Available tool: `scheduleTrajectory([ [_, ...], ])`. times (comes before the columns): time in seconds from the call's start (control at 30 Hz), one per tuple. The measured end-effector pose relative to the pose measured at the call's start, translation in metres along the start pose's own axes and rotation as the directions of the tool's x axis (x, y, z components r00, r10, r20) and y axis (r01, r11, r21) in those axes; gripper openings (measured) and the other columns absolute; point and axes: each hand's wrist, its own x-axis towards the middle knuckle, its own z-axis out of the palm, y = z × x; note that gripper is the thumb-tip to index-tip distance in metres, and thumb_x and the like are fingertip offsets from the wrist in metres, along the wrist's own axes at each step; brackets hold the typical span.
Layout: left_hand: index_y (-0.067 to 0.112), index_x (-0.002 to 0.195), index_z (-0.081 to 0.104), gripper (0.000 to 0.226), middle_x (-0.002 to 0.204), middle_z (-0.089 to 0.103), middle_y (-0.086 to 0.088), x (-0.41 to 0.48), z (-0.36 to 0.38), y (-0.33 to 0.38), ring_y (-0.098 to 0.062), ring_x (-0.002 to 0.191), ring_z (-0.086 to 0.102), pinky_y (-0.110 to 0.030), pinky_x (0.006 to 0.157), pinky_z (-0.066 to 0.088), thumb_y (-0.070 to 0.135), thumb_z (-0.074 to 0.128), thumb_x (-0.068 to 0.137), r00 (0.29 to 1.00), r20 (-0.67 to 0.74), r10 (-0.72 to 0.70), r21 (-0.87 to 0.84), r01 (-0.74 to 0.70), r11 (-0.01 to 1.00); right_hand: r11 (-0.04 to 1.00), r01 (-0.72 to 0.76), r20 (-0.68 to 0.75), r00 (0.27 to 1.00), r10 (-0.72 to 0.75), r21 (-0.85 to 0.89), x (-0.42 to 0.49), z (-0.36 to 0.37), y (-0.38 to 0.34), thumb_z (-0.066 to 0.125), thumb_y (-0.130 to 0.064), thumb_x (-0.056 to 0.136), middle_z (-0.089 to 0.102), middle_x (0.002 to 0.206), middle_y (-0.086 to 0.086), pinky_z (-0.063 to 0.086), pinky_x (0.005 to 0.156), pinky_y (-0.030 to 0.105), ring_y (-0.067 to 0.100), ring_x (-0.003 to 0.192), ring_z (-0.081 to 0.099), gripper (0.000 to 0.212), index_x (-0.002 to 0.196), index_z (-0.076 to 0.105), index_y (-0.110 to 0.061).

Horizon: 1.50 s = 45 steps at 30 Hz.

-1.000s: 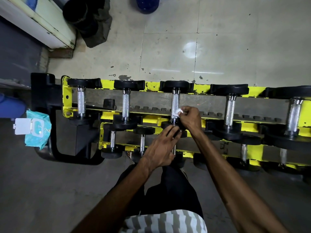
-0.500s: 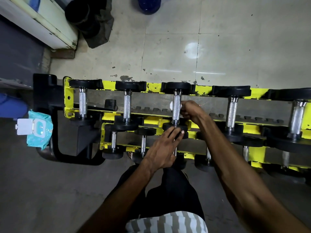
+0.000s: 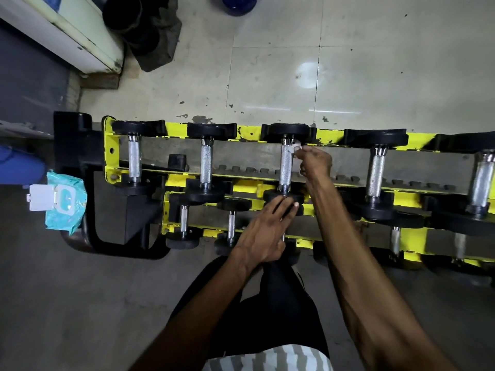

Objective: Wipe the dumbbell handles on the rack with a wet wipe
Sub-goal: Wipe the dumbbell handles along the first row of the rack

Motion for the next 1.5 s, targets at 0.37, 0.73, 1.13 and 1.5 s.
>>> scheduleTrajectory([
  [0.37, 0.002, 0.158, 0.027, 0.099, 0.162, 0.023, -0.018, -0.002, -0.001, -0.002, -0.035, 0.152, 0.014, -0.040, 0.122, 0.031, 0.027, 0.065, 0.070, 1.000, 0.017, 0.026, 0.002, -0.026, 1.000, 0.887, 0.368, -0.036, 0.919, -0.392, -0.280, -0.033, -0.020, 0.044, 0.086, -0.020, 0.072, 0.076, 0.084, -0.006, 0.062, 0.070, 0.033, 0.005, 0.074, 0.072, 0.022, 0.092, 0.078, -0.015],
  [0.73, 0.007, 0.156, 0.037, 0.085, 0.155, 0.032, -0.018, 0.013, 0.006, 0.036, -0.035, 0.147, 0.027, -0.048, 0.115, 0.041, 0.022, 0.060, 0.076, 0.981, -0.086, -0.172, -0.087, 0.165, 0.983, 0.771, 0.462, -0.051, 0.844, -0.534, -0.439, -0.049, -0.122, 0.008, 0.080, -0.035, 0.074, 0.074, 0.086, -0.012, 0.058, 0.068, 0.026, 0.002, 0.078, 0.068, 0.021, 0.090, 0.075, -0.023],
  [1.13, 0.007, 0.159, 0.028, 0.089, 0.161, 0.025, -0.019, 0.087, 0.026, 0.177, -0.034, 0.150, 0.024, -0.042, 0.121, 0.033, 0.012, 0.062, 0.077, 0.999, -0.051, -0.003, -0.141, -0.004, 0.990, 0.702, 0.304, 0.100, 0.943, -0.316, -0.644, -0.005, -0.232, 0.010, 0.093, -0.035, 0.055, 0.065, 0.066, -0.010, 0.044, 0.055, 0.022, 0.010, 0.064, 0.064, 0.033, 0.067, 0.067, -0.018],
  [1.5, 0.008, 0.163, 0.014, 0.096, 0.164, 0.016, -0.016, 0.092, 0.030, 0.182, -0.033, 0.153, 0.015, -0.041, 0.123, 0.029, 0.020, 0.064, 0.081, 0.999, 0.005, -0.035, -0.007, 0.036, 0.999, 0.788, 0.450, -0.036, 0.860, -0.509, -0.420, 0.002, -0.214, -0.003, 0.090, -0.026, 0.063, 0.069, 0.078, -0.006, 0.048, 0.058, 0.019, 0.009, 0.068, 0.063, 0.027, 0.078, 0.069, -0.015],
])
